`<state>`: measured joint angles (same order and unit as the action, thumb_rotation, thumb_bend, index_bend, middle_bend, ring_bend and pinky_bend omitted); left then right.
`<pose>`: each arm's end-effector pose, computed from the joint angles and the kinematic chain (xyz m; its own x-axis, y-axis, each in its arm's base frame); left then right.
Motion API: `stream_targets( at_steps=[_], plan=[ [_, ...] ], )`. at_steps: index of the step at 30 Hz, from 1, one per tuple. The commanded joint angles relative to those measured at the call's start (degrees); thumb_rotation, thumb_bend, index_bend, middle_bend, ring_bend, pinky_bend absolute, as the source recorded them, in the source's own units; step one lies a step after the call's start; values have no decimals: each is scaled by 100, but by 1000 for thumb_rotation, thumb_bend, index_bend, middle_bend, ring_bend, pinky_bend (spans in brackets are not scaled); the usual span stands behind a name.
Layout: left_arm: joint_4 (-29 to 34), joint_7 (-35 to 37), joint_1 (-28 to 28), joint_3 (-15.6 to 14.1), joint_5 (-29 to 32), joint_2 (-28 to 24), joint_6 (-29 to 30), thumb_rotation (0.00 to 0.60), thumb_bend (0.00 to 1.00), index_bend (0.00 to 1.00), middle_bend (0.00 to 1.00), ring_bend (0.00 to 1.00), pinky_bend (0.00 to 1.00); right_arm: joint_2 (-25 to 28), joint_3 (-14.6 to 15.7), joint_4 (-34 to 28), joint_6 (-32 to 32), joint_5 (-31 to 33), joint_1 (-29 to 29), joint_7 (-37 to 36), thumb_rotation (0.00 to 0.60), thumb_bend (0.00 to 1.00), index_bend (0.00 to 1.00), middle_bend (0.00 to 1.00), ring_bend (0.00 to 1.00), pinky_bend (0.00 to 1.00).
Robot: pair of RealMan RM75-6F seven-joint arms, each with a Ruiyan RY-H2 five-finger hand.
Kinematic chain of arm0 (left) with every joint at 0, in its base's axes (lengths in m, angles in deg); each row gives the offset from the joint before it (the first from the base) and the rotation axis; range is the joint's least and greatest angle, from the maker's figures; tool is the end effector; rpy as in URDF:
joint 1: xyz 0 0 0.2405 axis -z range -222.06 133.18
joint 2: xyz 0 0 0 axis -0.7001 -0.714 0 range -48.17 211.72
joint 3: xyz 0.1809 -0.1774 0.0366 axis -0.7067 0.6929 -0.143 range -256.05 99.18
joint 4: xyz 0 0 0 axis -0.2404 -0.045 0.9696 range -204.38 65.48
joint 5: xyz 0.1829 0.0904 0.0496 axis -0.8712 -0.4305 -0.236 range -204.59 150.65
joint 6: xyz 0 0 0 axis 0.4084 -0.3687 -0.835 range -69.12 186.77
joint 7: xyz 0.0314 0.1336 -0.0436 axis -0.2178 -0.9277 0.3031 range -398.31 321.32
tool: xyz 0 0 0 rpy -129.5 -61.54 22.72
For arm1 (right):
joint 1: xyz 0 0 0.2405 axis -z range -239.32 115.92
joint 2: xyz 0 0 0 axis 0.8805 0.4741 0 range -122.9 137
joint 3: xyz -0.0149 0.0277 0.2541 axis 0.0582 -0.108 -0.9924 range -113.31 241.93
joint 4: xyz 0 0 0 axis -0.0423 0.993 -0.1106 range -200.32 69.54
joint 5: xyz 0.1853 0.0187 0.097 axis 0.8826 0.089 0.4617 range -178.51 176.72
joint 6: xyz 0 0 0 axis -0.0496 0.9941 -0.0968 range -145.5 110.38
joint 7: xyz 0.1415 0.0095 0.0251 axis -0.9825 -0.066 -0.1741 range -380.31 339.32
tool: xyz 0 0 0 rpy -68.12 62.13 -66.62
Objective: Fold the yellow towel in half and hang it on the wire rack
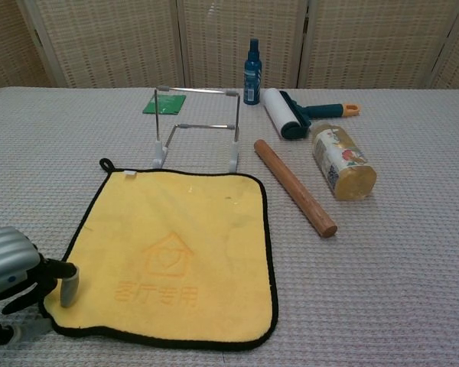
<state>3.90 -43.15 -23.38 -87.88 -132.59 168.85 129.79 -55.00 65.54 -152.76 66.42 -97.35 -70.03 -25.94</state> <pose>-0.2563 0.1921 -0.0187 0.5913 0.2306 0.7728 0.6917 -0.6378 -0.3388 -0.3048 -0.1835 0.1558 0.4465 -0.0717 0.8919 -0.8774 -0.2306 0.4207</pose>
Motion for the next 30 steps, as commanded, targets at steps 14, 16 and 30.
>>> stream_targets(
  at_steps=[14,16,30],
  plan=[
    [-76,207,83,9,59,70,149,600,509,569,866,828,925,-165,134,-150,-244,-547,-339,-8,600,335,140,325,276,303],
    [-52,214,81,12,73,56,181,600,536,570,866,829,924,-220,164,-163,-336,-658,-440,-59,600,334,140,331,288,345],
    [199,347,77,-3,189,-50,252,600,556,570,870,830,924,-1079,314,-296,-1531,-1667,-1731,-344,600,360,250,707,839,945]
  ],
)
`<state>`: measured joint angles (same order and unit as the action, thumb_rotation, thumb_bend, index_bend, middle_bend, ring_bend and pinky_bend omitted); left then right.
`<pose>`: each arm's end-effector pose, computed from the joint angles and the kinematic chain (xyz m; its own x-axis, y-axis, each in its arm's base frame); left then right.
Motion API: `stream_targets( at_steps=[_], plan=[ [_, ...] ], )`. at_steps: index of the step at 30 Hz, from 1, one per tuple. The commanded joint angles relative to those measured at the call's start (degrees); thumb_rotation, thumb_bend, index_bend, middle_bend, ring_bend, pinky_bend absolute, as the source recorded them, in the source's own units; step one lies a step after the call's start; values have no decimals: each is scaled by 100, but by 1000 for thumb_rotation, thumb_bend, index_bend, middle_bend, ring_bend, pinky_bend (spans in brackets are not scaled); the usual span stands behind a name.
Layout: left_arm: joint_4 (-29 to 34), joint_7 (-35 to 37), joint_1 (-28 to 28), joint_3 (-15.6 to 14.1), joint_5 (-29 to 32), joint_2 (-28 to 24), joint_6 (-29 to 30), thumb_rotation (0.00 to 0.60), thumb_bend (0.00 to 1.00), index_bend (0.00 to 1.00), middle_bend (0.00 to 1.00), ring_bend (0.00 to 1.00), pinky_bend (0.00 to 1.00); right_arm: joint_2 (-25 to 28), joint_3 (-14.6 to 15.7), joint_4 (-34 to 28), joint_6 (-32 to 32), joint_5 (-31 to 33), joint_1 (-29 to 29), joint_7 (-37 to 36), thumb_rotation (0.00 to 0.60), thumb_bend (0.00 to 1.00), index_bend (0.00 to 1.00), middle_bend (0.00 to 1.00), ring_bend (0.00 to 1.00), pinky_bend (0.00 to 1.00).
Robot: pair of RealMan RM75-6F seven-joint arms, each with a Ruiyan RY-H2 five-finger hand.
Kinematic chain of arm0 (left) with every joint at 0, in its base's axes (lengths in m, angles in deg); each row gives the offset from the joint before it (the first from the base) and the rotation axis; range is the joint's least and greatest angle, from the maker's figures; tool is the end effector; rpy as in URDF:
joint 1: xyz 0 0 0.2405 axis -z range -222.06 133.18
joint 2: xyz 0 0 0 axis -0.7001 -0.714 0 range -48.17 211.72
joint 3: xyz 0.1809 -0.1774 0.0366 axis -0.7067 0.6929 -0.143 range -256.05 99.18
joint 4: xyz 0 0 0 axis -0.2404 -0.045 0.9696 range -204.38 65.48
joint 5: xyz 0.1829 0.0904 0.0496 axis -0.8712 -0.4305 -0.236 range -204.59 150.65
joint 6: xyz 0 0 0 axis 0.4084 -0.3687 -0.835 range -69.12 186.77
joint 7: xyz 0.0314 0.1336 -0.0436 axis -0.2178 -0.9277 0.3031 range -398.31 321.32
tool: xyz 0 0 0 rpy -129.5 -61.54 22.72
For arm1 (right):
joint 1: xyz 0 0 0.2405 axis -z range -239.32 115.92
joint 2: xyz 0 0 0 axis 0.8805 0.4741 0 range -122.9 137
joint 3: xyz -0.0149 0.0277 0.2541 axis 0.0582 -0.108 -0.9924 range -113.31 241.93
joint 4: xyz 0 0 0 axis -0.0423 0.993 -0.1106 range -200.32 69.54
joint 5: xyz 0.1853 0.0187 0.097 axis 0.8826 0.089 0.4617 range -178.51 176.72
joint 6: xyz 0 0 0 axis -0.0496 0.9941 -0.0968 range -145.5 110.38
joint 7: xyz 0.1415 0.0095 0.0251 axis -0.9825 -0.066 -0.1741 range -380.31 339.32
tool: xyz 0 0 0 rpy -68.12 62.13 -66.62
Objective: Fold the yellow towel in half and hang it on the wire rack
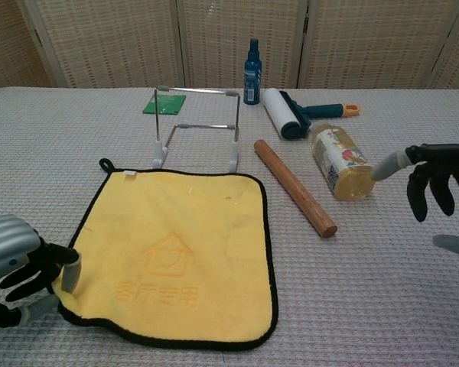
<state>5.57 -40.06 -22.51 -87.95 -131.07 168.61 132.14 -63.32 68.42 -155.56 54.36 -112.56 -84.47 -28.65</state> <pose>-0.2474 0.1970 -0.0132 0.5145 0.2422 0.8226 0.7382 -0.6132 -0.2811 -0.2172 -0.2090 0.0615 0.4214 -0.2617 0.8683 -0.7409 -0.6515 0.1632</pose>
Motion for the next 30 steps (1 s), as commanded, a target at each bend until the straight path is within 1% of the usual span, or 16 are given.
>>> stream_targets(
  at_steps=[1,3,4,6,8,14,18,23,30],
  plan=[
    [34,21,-13,3,41,-33,23,600,556,570,870,830,924,-319,26,-6,-425,-160,-367,-63,600,359,272,773,905,986],
    [60,17,-21,-8,53,-44,23,600,556,569,870,830,924,-504,33,15,-665,-188,-556,-42,600,353,313,850,975,1000],
    [67,13,-22,-12,55,-50,24,600,556,568,870,830,924,-586,39,28,-752,-188,-626,-53,600,347,329,876,991,1000],
    [76,-7,-27,-19,58,-58,27,600,555,566,870,830,924,-764,54,73,-945,-169,-775,-67,600,326,361,918,1000,1000],
    [94,-11,-26,-25,62,-70,24,600,554,564,870,830,924,-937,62,128,-1117,-128,-901,-54,600,306,388,938,1000,1000],
    [111,-9,-31,-24,78,-85,42,600,551,563,870,830,924,-1374,88,308,-1624,19,-1233,106,600,295,433,946,1000,1000],
    [92,-2,-39,-41,77,-74,45,600,550,563,870,830,924,-1601,60,413,-1831,179,-1382,202,600,294,453,946,1000,1000],
    [67,27,-47,-49,77,-65,65,600,549,561,870,830,924,-1856,16,587,-2012,405,-1528,295,600,296,462,945,1000,1000],
    [62,36,-56,-40,85,-76,100,600,549,561,870,830,925,-2153,-21,805,-2058,559,-1678,479,600,296,473,944,1000,1000]
  ],
)
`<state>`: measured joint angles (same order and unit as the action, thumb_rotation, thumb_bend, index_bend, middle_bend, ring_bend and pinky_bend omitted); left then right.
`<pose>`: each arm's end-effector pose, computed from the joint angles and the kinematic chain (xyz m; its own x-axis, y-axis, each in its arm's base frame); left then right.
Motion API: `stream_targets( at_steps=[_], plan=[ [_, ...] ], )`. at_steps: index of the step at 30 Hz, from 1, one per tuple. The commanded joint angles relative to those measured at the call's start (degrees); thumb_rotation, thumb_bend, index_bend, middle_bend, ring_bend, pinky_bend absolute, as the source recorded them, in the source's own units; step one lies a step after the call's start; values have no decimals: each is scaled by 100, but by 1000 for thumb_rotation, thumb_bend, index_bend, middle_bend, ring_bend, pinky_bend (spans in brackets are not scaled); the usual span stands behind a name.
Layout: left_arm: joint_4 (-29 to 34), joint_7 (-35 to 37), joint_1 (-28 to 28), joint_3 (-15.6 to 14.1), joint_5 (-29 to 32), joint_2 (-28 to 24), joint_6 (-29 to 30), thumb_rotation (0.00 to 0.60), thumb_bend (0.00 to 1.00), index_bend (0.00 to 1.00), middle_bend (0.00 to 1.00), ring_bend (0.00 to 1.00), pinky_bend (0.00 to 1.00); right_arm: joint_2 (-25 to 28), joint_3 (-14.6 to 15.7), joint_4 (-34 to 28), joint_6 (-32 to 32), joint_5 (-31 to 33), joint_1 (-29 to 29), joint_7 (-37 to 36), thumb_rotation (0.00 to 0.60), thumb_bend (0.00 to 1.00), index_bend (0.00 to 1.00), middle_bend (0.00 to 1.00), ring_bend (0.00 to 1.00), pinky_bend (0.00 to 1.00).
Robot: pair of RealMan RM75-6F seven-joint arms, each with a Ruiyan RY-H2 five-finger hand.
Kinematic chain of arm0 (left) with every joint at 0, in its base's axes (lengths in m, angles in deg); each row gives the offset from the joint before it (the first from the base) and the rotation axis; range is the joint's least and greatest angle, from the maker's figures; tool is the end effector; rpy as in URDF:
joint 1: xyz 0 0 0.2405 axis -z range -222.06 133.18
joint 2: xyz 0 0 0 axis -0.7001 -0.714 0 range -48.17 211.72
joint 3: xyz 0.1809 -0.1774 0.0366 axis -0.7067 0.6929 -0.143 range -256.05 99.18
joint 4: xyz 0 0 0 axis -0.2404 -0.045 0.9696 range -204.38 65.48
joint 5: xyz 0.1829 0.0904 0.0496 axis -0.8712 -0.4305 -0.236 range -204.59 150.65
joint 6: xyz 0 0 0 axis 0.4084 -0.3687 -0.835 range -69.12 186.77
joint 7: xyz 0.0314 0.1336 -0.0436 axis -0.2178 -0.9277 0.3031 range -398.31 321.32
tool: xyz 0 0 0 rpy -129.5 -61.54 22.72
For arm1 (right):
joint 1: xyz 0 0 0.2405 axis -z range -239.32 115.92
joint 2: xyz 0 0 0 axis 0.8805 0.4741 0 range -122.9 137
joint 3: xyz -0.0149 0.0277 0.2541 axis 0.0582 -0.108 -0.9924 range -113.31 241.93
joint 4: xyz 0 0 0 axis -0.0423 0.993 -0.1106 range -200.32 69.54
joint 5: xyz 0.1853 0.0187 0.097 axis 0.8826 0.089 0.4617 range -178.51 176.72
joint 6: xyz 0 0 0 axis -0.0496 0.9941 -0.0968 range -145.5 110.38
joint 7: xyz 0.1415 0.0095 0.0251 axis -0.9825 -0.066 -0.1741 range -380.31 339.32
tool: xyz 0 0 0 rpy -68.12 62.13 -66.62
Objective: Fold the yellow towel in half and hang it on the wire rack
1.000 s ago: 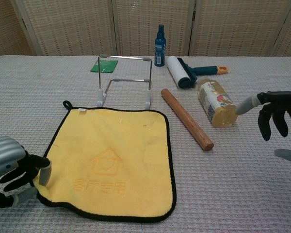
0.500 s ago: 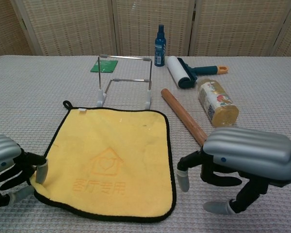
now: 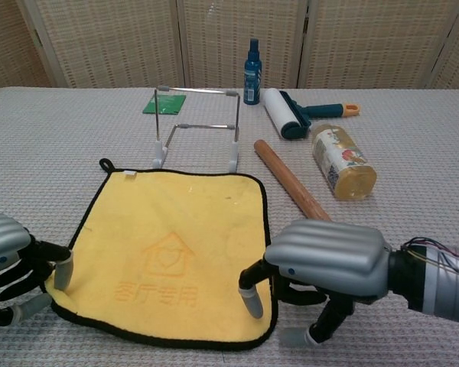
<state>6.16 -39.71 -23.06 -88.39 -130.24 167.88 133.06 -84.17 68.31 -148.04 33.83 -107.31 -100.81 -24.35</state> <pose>-0.2510 0.1946 -0.0080 0.5015 0.2474 0.8290 0.7552 -0.5927 -0.2800 -0.1441 -0.2288 -0.0733 0.5725 -0.3950 0.7185 -0.5962 -0.8021 0.0342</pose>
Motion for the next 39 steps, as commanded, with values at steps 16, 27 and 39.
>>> stream_targets(
  at_steps=[16,27,39],
  plan=[
    [29,-19,-21,-7,19,-25,18,600,549,560,870,830,925,-318,74,218,-35,312,-236,244,600,267,474,943,1000,1000],
    [22,-10,-45,-8,7,-29,72,600,549,559,870,830,925,-498,59,346,22,432,-358,277,600,391,486,940,1000,1000],
    [214,377,45,123,161,-162,28,600,549,560,870,830,924,-435,96,311,220,580,-321,277,600,444,520,941,1000,1000]
  ],
)
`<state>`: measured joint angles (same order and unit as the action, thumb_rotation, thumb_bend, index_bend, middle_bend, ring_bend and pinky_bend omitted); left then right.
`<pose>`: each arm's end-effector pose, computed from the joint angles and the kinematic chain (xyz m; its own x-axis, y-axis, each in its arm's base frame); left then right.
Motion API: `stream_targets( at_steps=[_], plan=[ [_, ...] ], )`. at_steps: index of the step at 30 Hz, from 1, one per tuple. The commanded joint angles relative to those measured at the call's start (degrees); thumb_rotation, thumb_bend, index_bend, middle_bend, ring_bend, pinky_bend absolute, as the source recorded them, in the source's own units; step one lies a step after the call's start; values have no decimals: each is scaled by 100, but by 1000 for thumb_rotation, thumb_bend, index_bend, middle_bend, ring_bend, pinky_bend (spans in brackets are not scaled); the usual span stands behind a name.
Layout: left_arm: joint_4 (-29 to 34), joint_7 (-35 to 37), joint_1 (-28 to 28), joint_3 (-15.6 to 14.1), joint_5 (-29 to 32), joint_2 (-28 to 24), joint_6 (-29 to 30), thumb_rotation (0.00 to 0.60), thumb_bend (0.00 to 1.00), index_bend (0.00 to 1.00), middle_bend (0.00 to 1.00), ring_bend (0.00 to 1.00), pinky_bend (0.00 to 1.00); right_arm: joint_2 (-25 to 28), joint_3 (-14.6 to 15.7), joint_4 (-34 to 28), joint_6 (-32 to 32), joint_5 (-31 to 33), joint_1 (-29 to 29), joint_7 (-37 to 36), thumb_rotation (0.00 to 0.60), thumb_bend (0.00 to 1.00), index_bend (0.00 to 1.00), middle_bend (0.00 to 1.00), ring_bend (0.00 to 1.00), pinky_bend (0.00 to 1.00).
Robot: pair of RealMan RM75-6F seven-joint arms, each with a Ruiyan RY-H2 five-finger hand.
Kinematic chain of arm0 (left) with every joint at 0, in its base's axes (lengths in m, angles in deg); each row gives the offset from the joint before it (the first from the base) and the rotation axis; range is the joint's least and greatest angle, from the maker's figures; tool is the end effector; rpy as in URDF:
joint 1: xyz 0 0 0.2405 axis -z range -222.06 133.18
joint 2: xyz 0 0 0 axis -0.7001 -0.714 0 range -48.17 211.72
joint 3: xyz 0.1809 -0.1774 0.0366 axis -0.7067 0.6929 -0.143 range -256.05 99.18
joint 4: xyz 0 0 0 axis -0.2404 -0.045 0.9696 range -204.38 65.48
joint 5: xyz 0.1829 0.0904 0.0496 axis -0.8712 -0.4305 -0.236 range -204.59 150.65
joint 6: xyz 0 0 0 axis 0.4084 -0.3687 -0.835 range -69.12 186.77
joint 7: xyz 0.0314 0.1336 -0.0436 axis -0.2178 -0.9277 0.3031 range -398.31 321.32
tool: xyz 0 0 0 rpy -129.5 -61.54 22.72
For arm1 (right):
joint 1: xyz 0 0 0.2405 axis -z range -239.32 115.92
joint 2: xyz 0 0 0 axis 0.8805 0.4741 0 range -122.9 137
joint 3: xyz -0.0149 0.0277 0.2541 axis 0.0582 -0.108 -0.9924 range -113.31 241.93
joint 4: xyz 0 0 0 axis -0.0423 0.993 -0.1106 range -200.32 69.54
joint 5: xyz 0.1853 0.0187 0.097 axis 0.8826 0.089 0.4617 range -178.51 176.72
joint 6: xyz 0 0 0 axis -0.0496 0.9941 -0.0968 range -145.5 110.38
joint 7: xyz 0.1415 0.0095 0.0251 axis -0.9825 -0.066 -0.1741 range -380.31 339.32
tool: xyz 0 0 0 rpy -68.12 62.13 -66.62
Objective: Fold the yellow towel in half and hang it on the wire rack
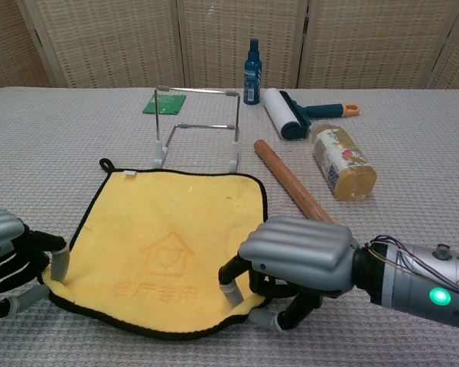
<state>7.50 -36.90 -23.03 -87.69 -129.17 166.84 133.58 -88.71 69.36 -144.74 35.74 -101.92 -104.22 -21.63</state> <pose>-0.2499 0.1990 -0.0007 0.4476 0.2644 0.8543 0.7921 -0.5605 -0.2416 -0.1307 -0.2378 -0.0909 0.5673 -0.3695 0.7359 -0.5912 -0.8048 0.0516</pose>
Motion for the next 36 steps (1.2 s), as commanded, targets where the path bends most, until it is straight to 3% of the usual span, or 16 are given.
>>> stream_targets(
  at_steps=[1,10,26,36],
  plan=[
    [121,139,59,74,78,-83,-36,600,549,560,870,830,924,29,-19,-32,47,68,30,3,600,444,520,941,1000,1000],
    [703,494,256,243,250,-466,-195,600,549,565,870,830,925,279,-61,-384,155,242,82,27,600,444,526,941,1000,1000],
    [1686,571,102,-105,133,-1294,-141,600,549,561,870,830,925,634,161,-939,353,94,190,190,600,444,526,942,1000,1000],
    [1704,1213,504,294,738,-1350,-838,600,549,560,870,830,925,539,-241,-848,343,557,235,570,600,444,527,942,1000,1000]
  ],
)
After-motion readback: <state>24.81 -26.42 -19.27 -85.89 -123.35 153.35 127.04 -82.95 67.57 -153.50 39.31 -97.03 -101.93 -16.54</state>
